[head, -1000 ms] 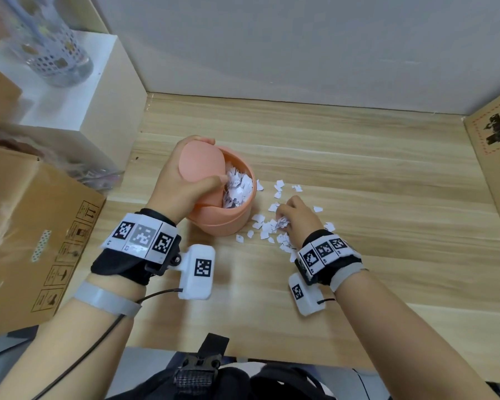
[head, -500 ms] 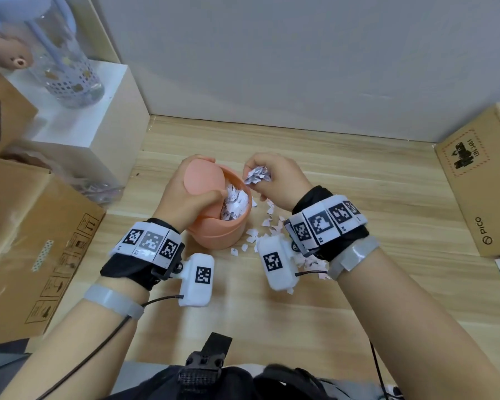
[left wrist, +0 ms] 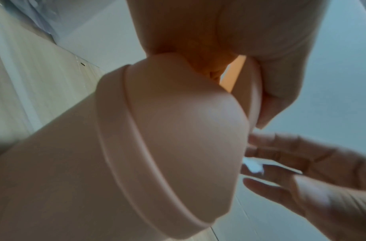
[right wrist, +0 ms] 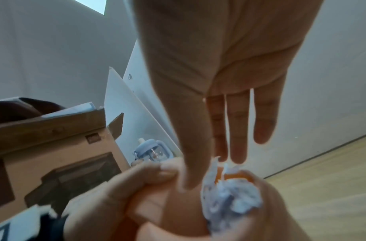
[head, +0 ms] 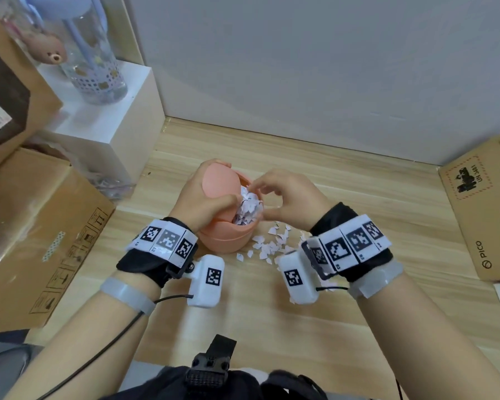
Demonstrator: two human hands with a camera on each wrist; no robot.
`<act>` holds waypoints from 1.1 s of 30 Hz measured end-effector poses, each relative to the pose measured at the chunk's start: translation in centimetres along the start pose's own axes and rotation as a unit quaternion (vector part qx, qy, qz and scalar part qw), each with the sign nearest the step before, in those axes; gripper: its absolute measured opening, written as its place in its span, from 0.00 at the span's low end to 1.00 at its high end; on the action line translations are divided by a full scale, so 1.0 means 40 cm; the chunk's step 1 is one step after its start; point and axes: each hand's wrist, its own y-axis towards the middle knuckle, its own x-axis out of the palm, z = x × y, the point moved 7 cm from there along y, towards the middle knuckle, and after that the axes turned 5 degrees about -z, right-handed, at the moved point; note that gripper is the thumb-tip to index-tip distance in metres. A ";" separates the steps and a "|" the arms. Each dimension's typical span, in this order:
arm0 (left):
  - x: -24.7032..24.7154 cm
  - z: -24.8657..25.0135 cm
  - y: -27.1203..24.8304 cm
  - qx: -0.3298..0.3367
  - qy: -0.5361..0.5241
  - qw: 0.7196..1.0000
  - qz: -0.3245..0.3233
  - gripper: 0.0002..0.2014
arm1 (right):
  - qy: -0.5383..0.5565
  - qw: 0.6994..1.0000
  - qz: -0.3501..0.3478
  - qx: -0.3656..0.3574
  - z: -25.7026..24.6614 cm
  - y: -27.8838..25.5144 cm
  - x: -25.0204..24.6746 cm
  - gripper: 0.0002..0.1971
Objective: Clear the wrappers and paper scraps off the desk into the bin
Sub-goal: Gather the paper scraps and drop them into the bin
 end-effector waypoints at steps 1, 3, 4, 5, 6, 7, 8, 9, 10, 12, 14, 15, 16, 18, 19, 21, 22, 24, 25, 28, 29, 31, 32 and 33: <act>0.000 -0.001 0.000 -0.001 0.001 1.000 0.001 0.28 | -0.040 0.998 -0.038 -0.015 0.002 -0.008 0.019 0.24; 0.000 -0.002 0.002 0.002 0.001 1.000 0.002 0.28 | -0.166 0.976 -0.134 -0.038 0.006 -0.020 0.082 0.30; 0.001 -0.002 0.002 0.005 0.001 1.000 0.003 0.28 | -0.232 0.957 -0.169 -0.048 0.008 -0.020 0.113 0.33; 0.001 -0.003 0.003 0.008 0.001 1.000 0.005 0.28 | -0.283 0.939 -0.186 -0.057 0.003 -0.015 0.137 0.34; 0.001 -0.005 0.003 0.008 0.002 1.000 0.006 0.28 | -0.315 0.928 -0.190 -0.064 0.000 -0.003 0.159 0.34; 0.001 -0.007 0.004 0.007 0.003 1.000 0.006 0.29 | -0.337 0.919 -0.194 -0.062 -0.003 0.011 0.177 0.34; 0.002 -0.009 0.004 0.006 0.004 1.000 0.004 0.29 | -0.352 0.912 -0.205 -0.052 -0.009 0.022 0.188 0.34; 0.002 -0.010 0.004 0.004 0.005 1.000 0.003 0.29 | -0.362 0.906 -0.216 -0.041 -0.017 0.033 0.194 0.34; 0.002 -0.011 0.003 0.002 0.007 1.000 0.002 0.29 | -0.372 0.899 -0.231 -0.027 -0.016 0.047 0.200 0.34; 0.000 -0.010 0.002 -0.005 0.007 1.000 0.000 0.29 | -0.388 0.883 -0.264 0.013 -0.017 0.063 0.200 0.35; -0.002 -0.009 0.003 -0.010 0.003 1.000 -0.001 0.30 | -0.382 0.888 -0.254 0.036 -0.022 0.077 0.190 0.35; -0.003 -0.008 0.003 -0.010 0.003 1.000 0.002 0.30 | -0.384 0.888 -0.249 0.038 -0.028 0.079 0.185 0.33; -0.004 -0.007 0.002 -0.007 0.004 1.000 0.004 0.30 | -0.391 0.884 -0.253 0.034 -0.028 0.079 0.189 0.32; -0.006 -0.005 0.002 -0.006 0.006 1.000 0.006 0.30 | -0.395 0.878 -0.271 0.024 -0.028 0.068 0.193 0.28; -0.005 -0.005 0.002 -0.006 0.006 1.000 0.006 0.30 | -0.380 0.889 -0.255 0.016 -0.031 0.062 0.188 0.25; -0.006 -0.005 0.003 0.000 0.006 1.000 0.009 0.29 | -0.336 0.921 -0.199 0.001 -0.047 0.046 0.157 0.20; -0.006 -0.006 0.004 0.003 0.006 1.000 0.011 0.29 | -0.319 0.934 -0.160 -0.012 -0.058 0.035 0.134 0.15; -0.005 -0.009 0.006 0.007 0.003 1.000 0.012 0.28 | -0.309 0.946 -0.088 -0.034 -0.078 0.013 0.093 0.09; -0.004 -0.010 0.007 0.006 0.003 1.000 0.012 0.28 | -0.313 0.945 -0.080 -0.043 -0.090 0.003 0.084 0.09; -0.005 -0.013 0.006 0.004 0.000 1.000 0.012 0.29 | -0.354 0.918 -0.175 -0.023 -0.085 -0.001 0.123 0.16; -0.005 -0.011 0.006 0.006 0.000 1.000 0.010 0.29 | -0.368 0.905 -0.213 -0.006 -0.069 0.006 0.149 0.21; -0.002 -0.007 0.004 0.010 0.004 1.000 0.005 0.29 | -0.396 0.882 -0.255 0.010 -0.043 0.026 0.186 0.30; -0.001 -0.006 0.004 0.010 0.004 1.000 0.003 0.30 | -0.393 0.884 -0.255 0.011 -0.041 0.038 0.191 0.32; -0.002 -0.005 0.003 0.010 0.004 1.000 0.003 0.31 | -0.367 0.898 -0.243 0.017 -0.043 0.049 0.189 0.33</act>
